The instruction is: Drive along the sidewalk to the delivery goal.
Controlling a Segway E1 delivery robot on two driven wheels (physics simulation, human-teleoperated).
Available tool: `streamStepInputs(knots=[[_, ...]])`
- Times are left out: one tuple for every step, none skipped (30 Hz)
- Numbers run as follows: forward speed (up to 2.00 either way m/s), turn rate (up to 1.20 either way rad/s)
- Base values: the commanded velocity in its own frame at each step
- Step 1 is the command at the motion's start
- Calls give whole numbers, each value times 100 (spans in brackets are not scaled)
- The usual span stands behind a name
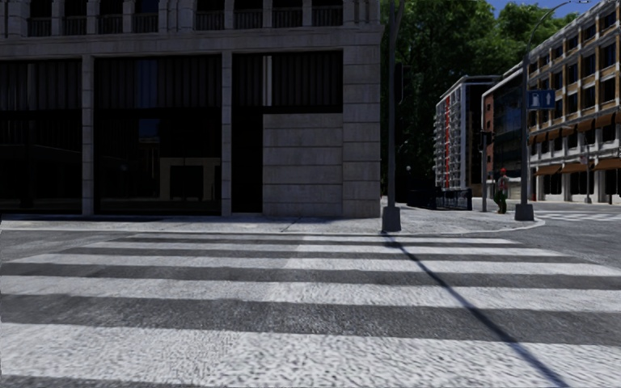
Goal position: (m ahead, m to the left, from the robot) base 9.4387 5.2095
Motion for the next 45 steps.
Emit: streamStepInputs(knots=[[168,0],[168,0],[168,0],[168,0],[168,0],[168,0],[168,0],[168,0],[168,0],[168,0],[168,0],[168,0],[168,0],[168,0],[168,0],[168,0],[168,0],[168,0],[168,0],[168,0],[168,0],[168,0],[168,0],[168,0],[168,0],[168,0],[168,0],[168,0],[168,0],[168,0],[168,0],[168,0],[168,0],[168,0],[168,0],[168,0],[168,0],[168,0],[168,0],[168,0],[168,0],[168,0],[168,0],[168,0],[168,0]])
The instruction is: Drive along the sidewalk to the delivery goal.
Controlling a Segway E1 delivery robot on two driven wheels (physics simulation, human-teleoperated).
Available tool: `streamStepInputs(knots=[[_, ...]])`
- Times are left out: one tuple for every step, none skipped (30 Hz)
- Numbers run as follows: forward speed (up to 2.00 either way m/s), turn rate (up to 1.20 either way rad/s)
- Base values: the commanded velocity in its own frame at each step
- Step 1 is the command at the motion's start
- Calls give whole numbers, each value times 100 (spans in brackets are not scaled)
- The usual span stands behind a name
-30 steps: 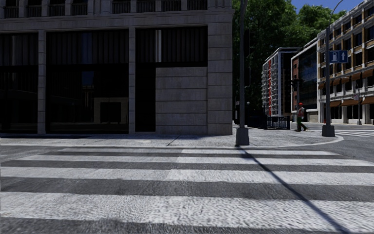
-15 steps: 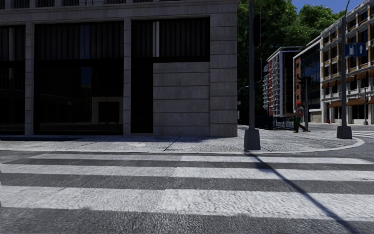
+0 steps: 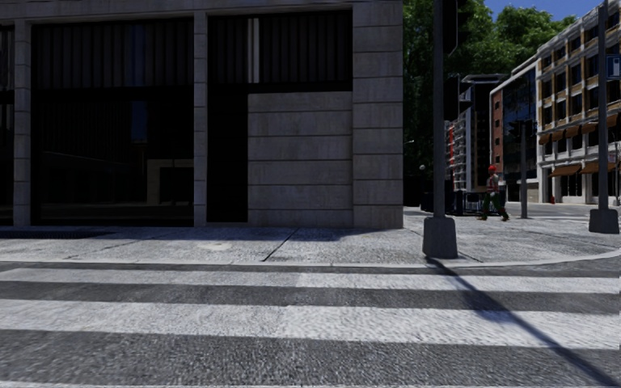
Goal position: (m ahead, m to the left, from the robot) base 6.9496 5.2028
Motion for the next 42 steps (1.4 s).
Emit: streamStepInputs(knots=[[168,0],[168,0],[168,0],[168,0],[168,0],[168,0],[168,0],[168,0],[168,0],[168,0],[168,0],[168,0],[168,0],[168,0],[168,0],[168,0],[168,0],[168,0],[168,0],[168,0],[168,0],[168,0],[168,0],[168,0],[168,0],[168,0],[168,0],[168,0],[168,0],[168,0],[168,0],[168,0],[168,0],[168,0],[168,0],[168,0],[168,0],[168,0],[168,0],[168,0],[168,0],[168,0]])
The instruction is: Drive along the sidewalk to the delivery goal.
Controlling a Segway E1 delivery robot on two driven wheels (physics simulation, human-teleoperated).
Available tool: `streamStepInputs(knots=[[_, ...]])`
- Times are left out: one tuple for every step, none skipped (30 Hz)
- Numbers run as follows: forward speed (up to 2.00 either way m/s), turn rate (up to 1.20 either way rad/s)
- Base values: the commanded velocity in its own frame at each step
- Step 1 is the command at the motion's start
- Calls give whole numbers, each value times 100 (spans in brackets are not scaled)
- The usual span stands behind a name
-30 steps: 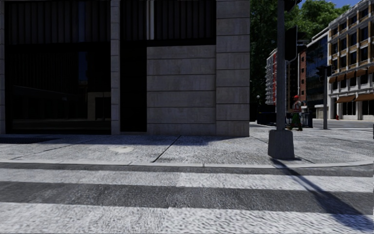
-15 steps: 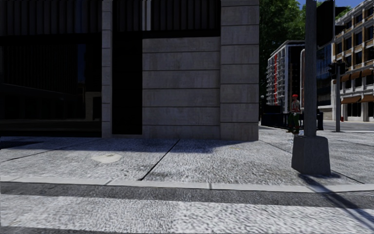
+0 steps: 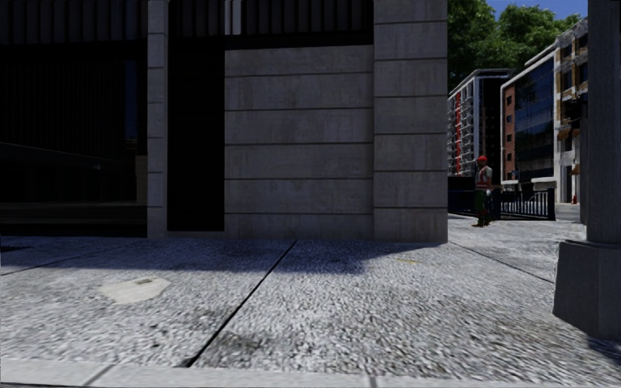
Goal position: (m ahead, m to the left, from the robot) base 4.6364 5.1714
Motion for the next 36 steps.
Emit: streamStepInputs(knots=[[168,0],[168,0],[168,0],[168,0],[168,0],[168,0],[168,0],[168,0],[168,3],[168,3],[168,24],[168,47],[168,80],[168,84],[168,85],[168,85],[168,86],[168,86],[168,86],[168,86],[168,86],[168,86],[168,86],[168,86],[168,86],[168,86],[168,86],[168,86],[168,86],[168,86],[168,86],[168,86],[168,86],[168,86],[168,86],[168,86]])
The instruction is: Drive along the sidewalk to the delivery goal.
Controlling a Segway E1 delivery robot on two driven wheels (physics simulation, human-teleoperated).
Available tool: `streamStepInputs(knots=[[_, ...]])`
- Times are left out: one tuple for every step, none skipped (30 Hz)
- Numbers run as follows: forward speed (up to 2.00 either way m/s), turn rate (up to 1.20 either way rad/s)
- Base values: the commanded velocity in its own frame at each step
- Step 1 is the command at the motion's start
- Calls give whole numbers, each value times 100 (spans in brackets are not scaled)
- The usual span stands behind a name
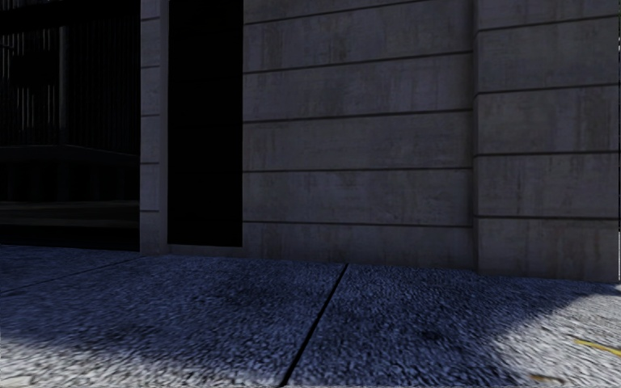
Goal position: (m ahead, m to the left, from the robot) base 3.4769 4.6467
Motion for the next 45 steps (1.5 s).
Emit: streamStepInputs(knots=[[168,86],[169,86],[169,86],[169,86],[169,86],[169,86],[169,86],[169,85],[169,85],[169,85],[169,86],[169,86],[170,89],[170,89],[170,91],[170,93],[170,93],[170,93],[170,93],[171,93],[171,93],[171,93],[171,93],[171,93],[171,93],[171,93],[171,93],[171,93],[171,93],[171,93],[171,93],[171,93],[171,93],[171,93],[172,93],[172,93],[172,93],[172,93],[172,93],[172,91],[172,91],[172,67],[172,0],[172,0],[172,0]])
